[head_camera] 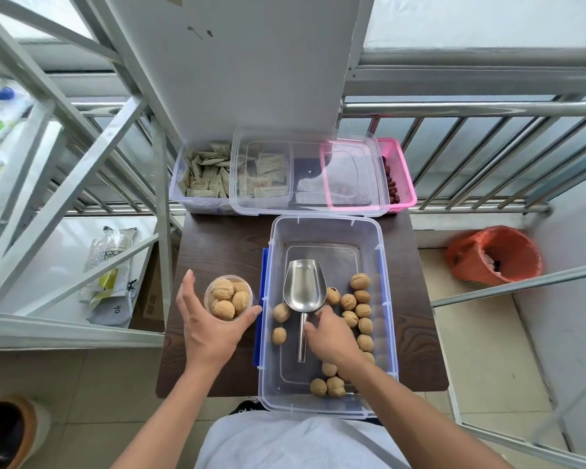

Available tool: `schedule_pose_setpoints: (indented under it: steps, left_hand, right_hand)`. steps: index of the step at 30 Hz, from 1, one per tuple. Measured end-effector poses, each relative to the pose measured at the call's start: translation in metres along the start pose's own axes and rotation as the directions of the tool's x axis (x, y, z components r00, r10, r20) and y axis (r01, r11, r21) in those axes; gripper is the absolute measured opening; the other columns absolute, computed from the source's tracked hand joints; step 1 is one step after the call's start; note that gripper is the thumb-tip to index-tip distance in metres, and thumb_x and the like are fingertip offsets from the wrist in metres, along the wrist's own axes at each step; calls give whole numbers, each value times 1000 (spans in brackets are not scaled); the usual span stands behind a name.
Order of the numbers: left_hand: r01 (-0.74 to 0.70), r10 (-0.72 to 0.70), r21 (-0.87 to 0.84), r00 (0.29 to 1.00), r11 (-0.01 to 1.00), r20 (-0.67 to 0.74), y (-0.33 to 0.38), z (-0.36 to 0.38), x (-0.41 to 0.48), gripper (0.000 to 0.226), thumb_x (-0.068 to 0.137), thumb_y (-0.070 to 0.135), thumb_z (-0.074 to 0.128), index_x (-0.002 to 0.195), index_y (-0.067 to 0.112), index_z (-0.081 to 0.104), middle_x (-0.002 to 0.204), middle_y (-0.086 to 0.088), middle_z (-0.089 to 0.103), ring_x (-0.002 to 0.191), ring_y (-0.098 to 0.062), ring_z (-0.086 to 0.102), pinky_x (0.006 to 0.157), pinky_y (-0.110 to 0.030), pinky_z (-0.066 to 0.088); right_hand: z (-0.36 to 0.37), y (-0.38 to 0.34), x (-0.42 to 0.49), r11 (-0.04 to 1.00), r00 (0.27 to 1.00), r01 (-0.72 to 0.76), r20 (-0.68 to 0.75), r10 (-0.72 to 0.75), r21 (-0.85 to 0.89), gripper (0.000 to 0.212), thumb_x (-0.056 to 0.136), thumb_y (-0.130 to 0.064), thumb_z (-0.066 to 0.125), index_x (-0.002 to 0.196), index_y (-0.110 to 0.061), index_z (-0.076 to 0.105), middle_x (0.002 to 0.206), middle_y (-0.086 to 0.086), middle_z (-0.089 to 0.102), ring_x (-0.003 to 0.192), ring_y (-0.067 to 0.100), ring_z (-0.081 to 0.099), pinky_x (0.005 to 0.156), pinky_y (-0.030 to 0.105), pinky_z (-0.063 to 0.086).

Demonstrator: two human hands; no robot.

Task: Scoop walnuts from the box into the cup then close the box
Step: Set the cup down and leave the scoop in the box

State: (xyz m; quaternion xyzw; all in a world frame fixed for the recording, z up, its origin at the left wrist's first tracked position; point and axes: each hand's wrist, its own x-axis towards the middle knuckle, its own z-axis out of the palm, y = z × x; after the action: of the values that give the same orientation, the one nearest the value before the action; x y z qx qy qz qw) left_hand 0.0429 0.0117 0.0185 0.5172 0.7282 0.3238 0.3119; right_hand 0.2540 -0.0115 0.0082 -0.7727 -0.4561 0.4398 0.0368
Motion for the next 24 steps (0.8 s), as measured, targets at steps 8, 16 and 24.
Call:
schedule_pose_setpoints:
  steps: [8, 16, 24]
  left_hand:
    - [-195, 196, 137, 981, 971, 2, 94, 4, 47, 46, 93, 29, 73, 133, 11, 60, 136, -7, 57, 130, -24, 51, 110, -37, 42]
    - [288, -294, 67, 893, 955, 340, 114, 57, 141, 53, 102, 34, 57, 152, 21, 48, 154, -8, 49, 138, -26, 49, 113, -34, 37]
    - [603, -450, -410, 792, 684, 412, 110, 85, 167, 39, 106, 15, 55, 144, 7, 54, 113, -5, 64, 110, -21, 56, 88, -27, 50]
  right_hand:
    - [-40, -14, 9, 992, 988, 64, -130, -79, -111, 27, 91, -32, 45, 103, -11, 54, 99, 12, 68, 94, 35, 63, 77, 42, 53]
    - [-60, -28, 20, 991, 979, 102, -169, -115, -83, 28, 94, -34, 47, 109, -13, 57, 99, 10, 72, 97, 31, 63, 76, 38, 48]
    - [-72, -33, 30, 994, 983, 104, -150, -109, -45, 27, 93, -36, 47, 104, -14, 60, 91, 8, 74, 93, 29, 66, 78, 39, 52]
